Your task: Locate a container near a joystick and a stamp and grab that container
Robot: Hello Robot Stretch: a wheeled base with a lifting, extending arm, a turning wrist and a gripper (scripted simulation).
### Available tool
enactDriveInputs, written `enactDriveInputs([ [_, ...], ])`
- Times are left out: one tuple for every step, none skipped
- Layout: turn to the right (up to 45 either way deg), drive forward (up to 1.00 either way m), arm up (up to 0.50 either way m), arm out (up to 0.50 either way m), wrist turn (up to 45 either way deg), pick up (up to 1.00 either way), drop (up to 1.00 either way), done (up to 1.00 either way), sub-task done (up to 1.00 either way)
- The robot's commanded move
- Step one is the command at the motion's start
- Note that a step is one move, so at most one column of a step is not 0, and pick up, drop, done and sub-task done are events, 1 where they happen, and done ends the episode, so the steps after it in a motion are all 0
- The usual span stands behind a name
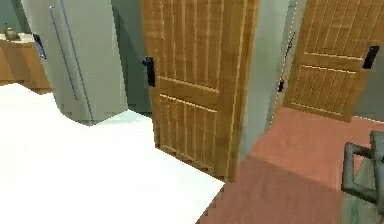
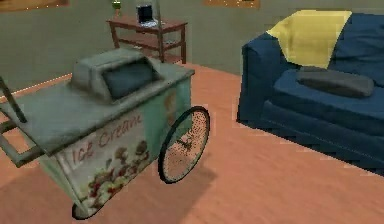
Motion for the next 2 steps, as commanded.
enactDriveInputs([
  [15.0, 0.00, 0.00, 0.00, 0.0, 0.00, 0.00, 0.00, 0.00],
  [0.0, 0.70, 0.00, 0.00, 0.0, 0.00, 0.00, 0.00, 0.00],
])
